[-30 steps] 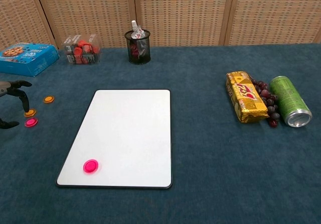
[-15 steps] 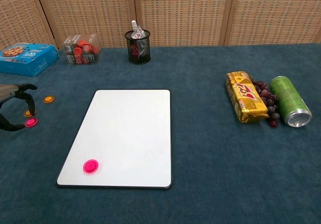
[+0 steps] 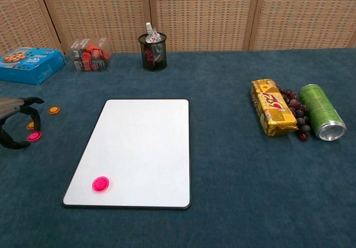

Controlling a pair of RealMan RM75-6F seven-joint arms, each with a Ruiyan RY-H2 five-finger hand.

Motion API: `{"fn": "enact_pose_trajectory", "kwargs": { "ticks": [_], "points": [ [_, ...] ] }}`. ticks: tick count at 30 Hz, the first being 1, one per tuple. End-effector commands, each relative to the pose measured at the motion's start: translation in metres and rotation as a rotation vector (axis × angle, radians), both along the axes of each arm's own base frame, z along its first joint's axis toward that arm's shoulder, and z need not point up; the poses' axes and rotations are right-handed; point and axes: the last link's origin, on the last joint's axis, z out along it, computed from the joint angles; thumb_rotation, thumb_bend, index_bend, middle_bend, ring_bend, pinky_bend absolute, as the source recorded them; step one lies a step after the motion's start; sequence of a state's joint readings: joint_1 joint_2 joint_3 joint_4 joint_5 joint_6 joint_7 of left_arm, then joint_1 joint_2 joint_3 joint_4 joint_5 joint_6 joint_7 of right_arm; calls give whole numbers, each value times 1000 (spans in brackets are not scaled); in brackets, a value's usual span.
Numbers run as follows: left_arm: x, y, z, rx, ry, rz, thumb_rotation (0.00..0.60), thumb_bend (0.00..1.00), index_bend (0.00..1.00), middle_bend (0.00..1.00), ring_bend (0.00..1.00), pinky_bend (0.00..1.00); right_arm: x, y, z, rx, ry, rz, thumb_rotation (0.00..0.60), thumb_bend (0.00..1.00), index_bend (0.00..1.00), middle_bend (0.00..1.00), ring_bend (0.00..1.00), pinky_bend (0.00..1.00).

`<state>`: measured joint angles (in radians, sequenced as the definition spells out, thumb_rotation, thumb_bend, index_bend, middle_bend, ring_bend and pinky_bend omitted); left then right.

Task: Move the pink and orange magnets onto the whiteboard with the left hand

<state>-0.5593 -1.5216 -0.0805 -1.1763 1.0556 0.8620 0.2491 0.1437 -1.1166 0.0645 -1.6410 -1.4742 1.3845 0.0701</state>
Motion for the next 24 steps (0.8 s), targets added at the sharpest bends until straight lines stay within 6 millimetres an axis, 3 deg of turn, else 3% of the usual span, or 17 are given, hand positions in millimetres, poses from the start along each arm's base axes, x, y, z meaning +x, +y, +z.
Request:
{"fn": "enact_pose_trajectory", "kwargs": {
  "ticks": [1,12,20,24],
  "points": [
    [1,0,-2,-2,-1,-2,600,337,529,0,0,0,0,0,0,0,0,0,600,257,0,0,0,0],
    [15,-2,1,0,-16,-33,600,352,566,0,0,0,0,0,0,3,-6,-2,600,259,0,0,0,0],
    [73,-22,2,-49,-97,-185,600,348,565,0,0,0,0,0,0,5,-11,-3,600,258,0,0,0,0],
    [107,-35,-11,-121,-138,-255,600,347,565,0,0,0,0,0,1,6,-14,-3,600,259,0,0,0,0]
  ]
}}
